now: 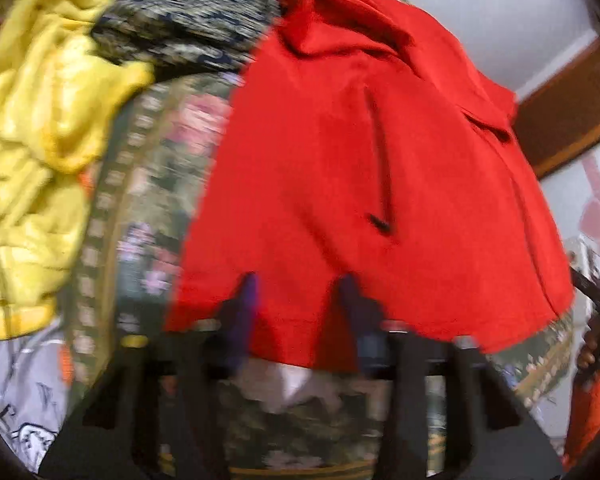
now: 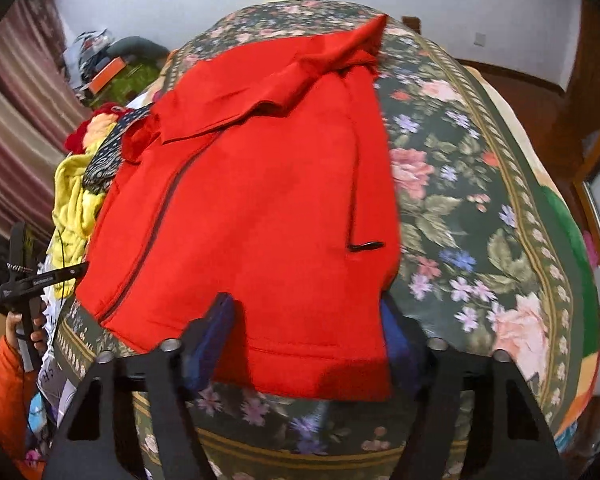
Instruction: Fold large clothes
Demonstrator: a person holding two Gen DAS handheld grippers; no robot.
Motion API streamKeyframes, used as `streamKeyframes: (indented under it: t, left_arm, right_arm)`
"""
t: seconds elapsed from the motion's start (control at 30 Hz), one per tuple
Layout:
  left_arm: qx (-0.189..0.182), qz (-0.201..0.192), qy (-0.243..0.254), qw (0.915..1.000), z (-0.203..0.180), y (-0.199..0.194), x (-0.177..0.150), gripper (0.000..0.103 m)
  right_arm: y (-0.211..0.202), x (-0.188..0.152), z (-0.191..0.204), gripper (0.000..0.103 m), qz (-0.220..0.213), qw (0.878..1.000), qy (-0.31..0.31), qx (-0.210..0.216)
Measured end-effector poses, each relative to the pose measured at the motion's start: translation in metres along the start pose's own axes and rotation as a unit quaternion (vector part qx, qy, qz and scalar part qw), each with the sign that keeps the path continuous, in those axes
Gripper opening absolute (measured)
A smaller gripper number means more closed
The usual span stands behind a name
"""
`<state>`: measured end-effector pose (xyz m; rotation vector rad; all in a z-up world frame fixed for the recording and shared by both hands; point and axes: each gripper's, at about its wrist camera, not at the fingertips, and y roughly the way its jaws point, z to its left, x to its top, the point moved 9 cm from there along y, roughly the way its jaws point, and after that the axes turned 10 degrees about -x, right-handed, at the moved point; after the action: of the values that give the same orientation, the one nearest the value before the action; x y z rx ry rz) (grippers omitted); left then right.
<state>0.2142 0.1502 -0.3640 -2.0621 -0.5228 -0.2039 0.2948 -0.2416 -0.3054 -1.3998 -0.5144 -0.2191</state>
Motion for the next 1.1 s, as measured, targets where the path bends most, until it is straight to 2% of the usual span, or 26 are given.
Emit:
streamKeyframes:
  t: [0.03,0.07,0.1,0.13,0.2,0.33,0.57,0.73,0.8,0.9,0.93,1.0,1.07,1.1]
  left_arm:
    - [0.003,-0.002,0.007,1.0000,-0.004,0.001,0.000,0.021]
    - [0.002,-0.003,0.016,0.9999,-0.009,0.002,-0.001,0.011]
    - [0.002,-0.004,0.022,0.9998,-0.011,0.003,0.000,0.006]
    - [0.007,-0.005,0.027,0.9996,-0.014,0.003,0.001,0.002]
    - [0.015,-0.009,0.035,0.9992,-0.019,0.003,0.004,0.001]
    - [0.021,-0.042,0.041,0.9980,-0.026,-0.016,0.019,0.000]
    - [0.019,-0.107,0.066,0.9919,-0.045,-0.064,0.068,0.000]
    - [0.046,-0.149,0.091,0.9836,-0.056,-0.091,0.104,0.000]
    - [0.042,-0.156,0.099,0.9819,-0.060,-0.097,0.119,0.000]
    - [0.042,-0.139,0.109,0.9834,-0.062,-0.098,0.128,0.000]
    - [0.051,-0.131,0.110,0.9840,-0.060,-0.095,0.127,0.002]
    - [0.071,-0.102,0.113,0.9858,-0.049,-0.083,0.117,0.015]
    - [0.086,-0.077,0.105,0.9877,-0.033,-0.071,0.102,0.056]
    - [0.091,-0.066,0.095,0.9891,-0.021,-0.063,0.091,0.060]
  right_arm:
    - [0.000,0.002,0.004,0.055,-0.001,1.000,-0.001,0.003]
    - [0.000,0.003,0.006,0.043,-0.002,1.000,-0.003,0.008]
    - [-0.001,0.004,0.008,0.035,-0.003,1.000,-0.005,0.014]
    - [-0.001,0.006,0.012,0.024,-0.002,1.000,-0.006,0.023]
    - [-0.003,0.010,0.018,0.014,-0.005,0.999,-0.012,0.030]
    - [-0.009,0.021,0.029,0.011,-0.020,0.999,-0.026,0.038]
    - [-0.033,0.068,0.041,0.010,-0.067,0.995,-0.034,0.059]
    - [-0.048,0.106,0.046,0.010,-0.102,0.992,-0.036,0.062]
    - [-0.047,0.118,0.050,0.010,-0.107,0.991,-0.042,0.063]
    - [-0.042,0.132,0.060,0.010,-0.110,0.991,-0.057,0.058]
    - [-0.040,0.133,0.062,0.010,-0.110,0.990,-0.059,0.058]
    - [-0.036,0.131,0.064,0.010,-0.109,0.990,-0.058,0.062]
    - [-0.032,0.125,0.062,0.010,-0.104,0.991,-0.051,0.066]
    - [-0.030,0.123,0.059,0.010,-0.101,0.992,-0.046,0.069]
